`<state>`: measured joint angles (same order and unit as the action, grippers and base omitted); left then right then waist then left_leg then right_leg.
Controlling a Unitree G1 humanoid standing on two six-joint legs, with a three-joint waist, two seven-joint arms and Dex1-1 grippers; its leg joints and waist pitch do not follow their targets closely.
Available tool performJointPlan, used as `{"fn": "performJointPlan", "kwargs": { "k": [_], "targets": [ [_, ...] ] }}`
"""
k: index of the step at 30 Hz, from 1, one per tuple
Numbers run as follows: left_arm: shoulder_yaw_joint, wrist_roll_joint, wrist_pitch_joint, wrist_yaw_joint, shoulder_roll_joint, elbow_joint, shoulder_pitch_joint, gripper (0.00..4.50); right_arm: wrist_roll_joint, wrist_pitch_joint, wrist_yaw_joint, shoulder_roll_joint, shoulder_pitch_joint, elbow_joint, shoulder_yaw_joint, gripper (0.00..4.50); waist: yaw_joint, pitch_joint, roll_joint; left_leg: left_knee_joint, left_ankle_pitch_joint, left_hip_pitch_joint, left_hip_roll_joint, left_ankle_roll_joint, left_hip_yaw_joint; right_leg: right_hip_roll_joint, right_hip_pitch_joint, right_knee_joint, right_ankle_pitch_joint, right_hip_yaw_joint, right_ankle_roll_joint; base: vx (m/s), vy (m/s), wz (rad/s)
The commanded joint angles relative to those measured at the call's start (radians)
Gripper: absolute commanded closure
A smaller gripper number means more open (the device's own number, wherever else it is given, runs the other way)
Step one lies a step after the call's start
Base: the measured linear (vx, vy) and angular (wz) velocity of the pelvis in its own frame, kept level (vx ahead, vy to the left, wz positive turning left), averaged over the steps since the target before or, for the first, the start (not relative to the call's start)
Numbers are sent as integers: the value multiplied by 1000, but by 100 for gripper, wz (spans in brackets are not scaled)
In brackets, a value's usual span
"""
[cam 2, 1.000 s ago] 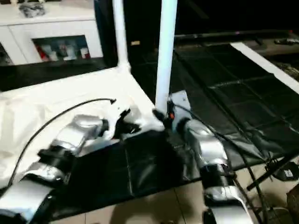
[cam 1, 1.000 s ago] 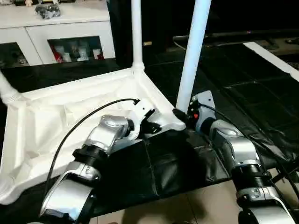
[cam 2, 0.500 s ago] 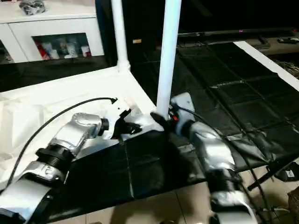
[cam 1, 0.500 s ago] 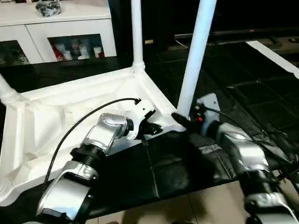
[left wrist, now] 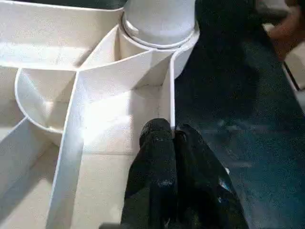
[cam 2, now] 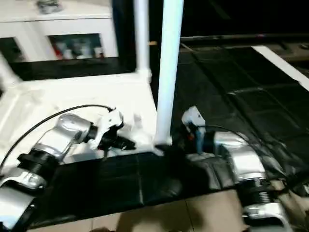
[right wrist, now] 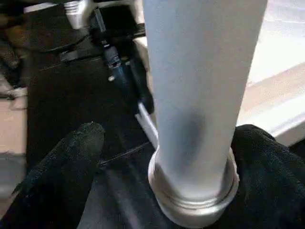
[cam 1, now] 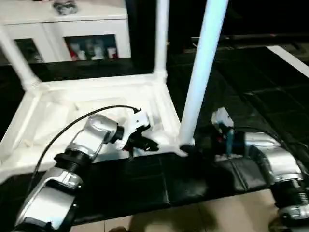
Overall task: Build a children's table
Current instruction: Rotate leg to tighten
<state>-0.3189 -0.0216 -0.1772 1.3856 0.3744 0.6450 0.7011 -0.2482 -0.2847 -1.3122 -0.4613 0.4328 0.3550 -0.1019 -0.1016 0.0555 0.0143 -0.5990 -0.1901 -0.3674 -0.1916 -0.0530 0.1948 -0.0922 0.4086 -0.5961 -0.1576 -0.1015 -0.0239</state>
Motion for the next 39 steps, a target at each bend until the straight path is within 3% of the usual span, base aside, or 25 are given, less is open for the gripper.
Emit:
{"fn": "performJointPlan", "kwargs": {
  "k": [1, 8, 11, 13, 27, 35, 39],
  "targets": [
    [-23, 27, 45, 94, 17, -61, -1, 450, -19, 19, -66, -24, 11, -9, -17, 4, 0, -76, -3, 66, -167, 13, -48, 69, -18, -67, -60, 61, -211, 54, -236, 0, 0, 0],
    [-59, 13, 105, 157, 47, -76, -17, 450, -13, 29, -143, -37, 41, 34, -60, 76, -9, -74, -2, 67, -193, 21, -50, 51, -17, -67, -53, 68, -268, 55, -224, 0, 0, 0],
    [-72, 10, 120, 169, 51, -88, -25, 450, -11, 32, -154, -30, 47, 39, -67, 83, -9, -75, -3, 68, -187, 18, -51, 47, -17, -67, -55, 64, -248, 56, -227, 0, 0, 0],
    [-76, 10, 123, 172, 51, -92, -29, 450, -12, 31, -160, -28, 49, 39, -70, 115, -10, -76, -2, 68, -175, 17, -50, 49, -18, -67, -56, 62, -231, 55, -230, 0, 0, 0],
    [-87, 6, 149, 172, 46, -81, -26, 450, -15, 57, -172, -7, 60, 66, -90, 228, -8, -76, -2, 67, -179, 16, -49, 49, -18, -66, -57, 64, -248, 54, -223, 0, 0, 0],
    [-65, 11, 113, 105, 18, -62, -22, 450, -49, 20, -171, -7, 23, 19, -85, 253, -10, -76, -2, 66, -179, 17, -49, 50, -17, -65, -57, 64, -244, 55, -224, 0, 0, 0],
    [-39, 19, 37, 22, -23, -56, -14, 450, -61, -11, -82, 29, -12, -24, -56, 255, -14, -72, -2, 68, -204, 22, -50, 41, -17, -66, -53, 72, -291, 56, -214, 0, 0, 0]
  ]
}}
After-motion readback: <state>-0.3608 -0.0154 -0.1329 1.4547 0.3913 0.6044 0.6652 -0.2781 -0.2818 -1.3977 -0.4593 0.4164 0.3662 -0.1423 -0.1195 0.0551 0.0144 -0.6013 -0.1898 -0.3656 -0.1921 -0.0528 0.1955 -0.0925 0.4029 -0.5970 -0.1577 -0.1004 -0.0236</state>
